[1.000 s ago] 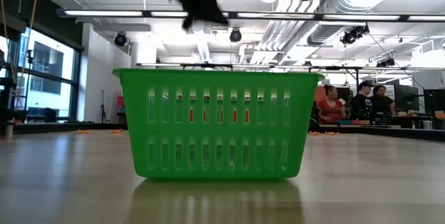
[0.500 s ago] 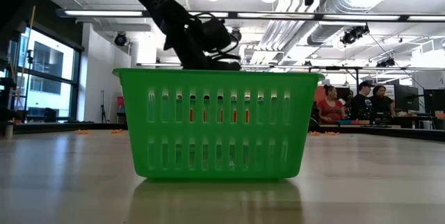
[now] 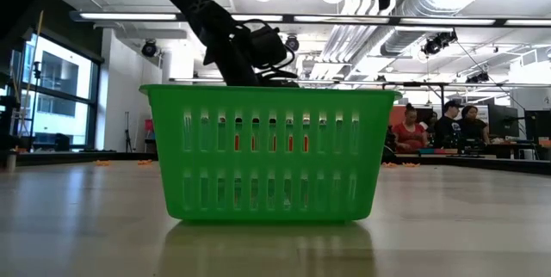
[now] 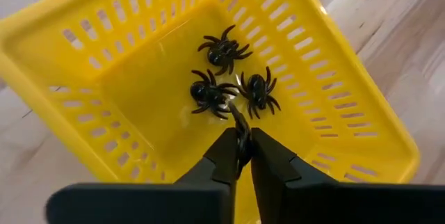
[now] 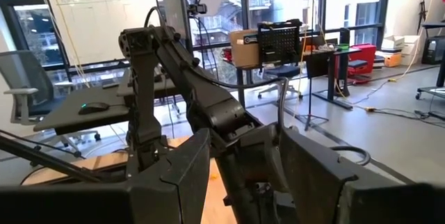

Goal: Sort Halloween decoration
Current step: Put the black spider toy into the yellow bin

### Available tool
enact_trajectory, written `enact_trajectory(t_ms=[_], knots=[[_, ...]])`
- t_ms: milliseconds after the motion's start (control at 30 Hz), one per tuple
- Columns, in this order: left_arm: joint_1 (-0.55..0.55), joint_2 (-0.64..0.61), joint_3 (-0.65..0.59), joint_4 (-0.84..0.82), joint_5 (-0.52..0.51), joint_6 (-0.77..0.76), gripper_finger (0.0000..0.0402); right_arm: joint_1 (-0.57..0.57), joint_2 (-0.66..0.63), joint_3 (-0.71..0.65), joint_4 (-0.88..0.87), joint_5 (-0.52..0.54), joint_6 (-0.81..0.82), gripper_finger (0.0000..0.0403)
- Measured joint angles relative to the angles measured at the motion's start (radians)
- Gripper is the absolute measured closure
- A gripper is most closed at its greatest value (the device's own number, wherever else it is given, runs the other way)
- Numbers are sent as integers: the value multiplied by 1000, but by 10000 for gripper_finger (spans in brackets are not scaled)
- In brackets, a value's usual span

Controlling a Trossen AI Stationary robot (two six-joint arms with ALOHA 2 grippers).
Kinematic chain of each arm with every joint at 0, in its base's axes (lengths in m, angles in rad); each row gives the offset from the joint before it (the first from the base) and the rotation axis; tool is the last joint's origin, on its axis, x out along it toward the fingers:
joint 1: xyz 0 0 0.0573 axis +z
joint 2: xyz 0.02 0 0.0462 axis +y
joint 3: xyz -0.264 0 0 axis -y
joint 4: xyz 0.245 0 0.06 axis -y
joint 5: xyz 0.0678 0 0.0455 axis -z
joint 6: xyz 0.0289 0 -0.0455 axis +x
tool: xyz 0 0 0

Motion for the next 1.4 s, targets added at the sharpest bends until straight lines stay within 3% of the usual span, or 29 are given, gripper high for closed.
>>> enact_trajectory(t_ms=[333,567,800,1067,1233,1400], knots=[[7,-55,0,-16,6,47,266,0,0,0,-9,-3,14,234],[26,-229,-1,23,12,82,218,0,0,0,-10,-3,14,234],[-22,-524,-88,242,3,220,217,0,0,0,-12,-3,16,234],[-198,-828,-389,630,-1,261,231,1,0,0,-3,-63,-8,234],[-321,-940,-543,736,-151,178,240,1,0,0,-2,-114,0,234],[-380,-986,-594,725,-218,269,243,1,0,0,-3,-114,0,234]])
